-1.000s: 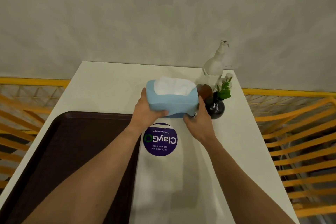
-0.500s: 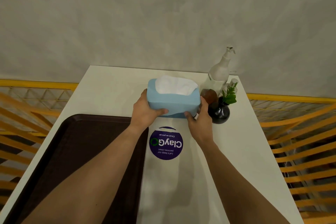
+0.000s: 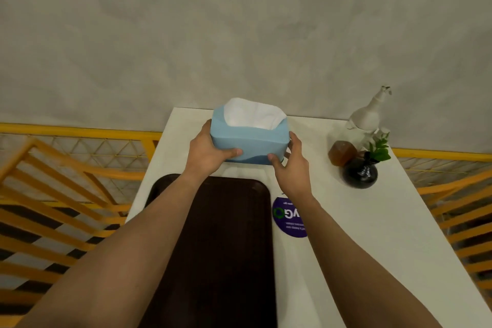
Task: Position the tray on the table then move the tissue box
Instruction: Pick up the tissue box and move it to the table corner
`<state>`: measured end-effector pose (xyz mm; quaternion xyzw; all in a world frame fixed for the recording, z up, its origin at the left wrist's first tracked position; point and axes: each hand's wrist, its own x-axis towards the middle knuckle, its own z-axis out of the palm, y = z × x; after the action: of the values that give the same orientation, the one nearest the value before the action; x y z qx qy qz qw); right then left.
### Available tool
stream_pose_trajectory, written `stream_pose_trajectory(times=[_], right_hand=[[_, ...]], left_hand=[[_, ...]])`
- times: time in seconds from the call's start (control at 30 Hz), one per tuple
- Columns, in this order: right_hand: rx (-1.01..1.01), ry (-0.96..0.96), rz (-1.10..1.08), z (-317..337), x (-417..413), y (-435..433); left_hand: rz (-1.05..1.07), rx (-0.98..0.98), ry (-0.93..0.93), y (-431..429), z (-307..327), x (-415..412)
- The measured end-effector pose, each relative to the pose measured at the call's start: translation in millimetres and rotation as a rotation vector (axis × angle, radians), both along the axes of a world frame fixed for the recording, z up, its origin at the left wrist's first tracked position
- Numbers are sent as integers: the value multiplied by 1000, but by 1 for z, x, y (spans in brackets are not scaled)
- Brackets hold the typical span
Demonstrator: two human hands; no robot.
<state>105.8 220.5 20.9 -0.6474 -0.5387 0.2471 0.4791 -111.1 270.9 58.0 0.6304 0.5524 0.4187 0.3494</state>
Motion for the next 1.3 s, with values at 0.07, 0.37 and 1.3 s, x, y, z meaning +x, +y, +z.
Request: stream_pose_trajectory(times=[0.07, 0.37, 1.3], right_hand=[[0, -7, 5, 3, -22, 8], [-5, -63, -20, 7, -97, 45], [-53, -39, 69, -57, -135, 159]], left_hand=[[0, 1, -1, 7, 3, -22], [-9, 26, -33, 43, 2, -103], [-19, 14, -95, 151, -74, -148]])
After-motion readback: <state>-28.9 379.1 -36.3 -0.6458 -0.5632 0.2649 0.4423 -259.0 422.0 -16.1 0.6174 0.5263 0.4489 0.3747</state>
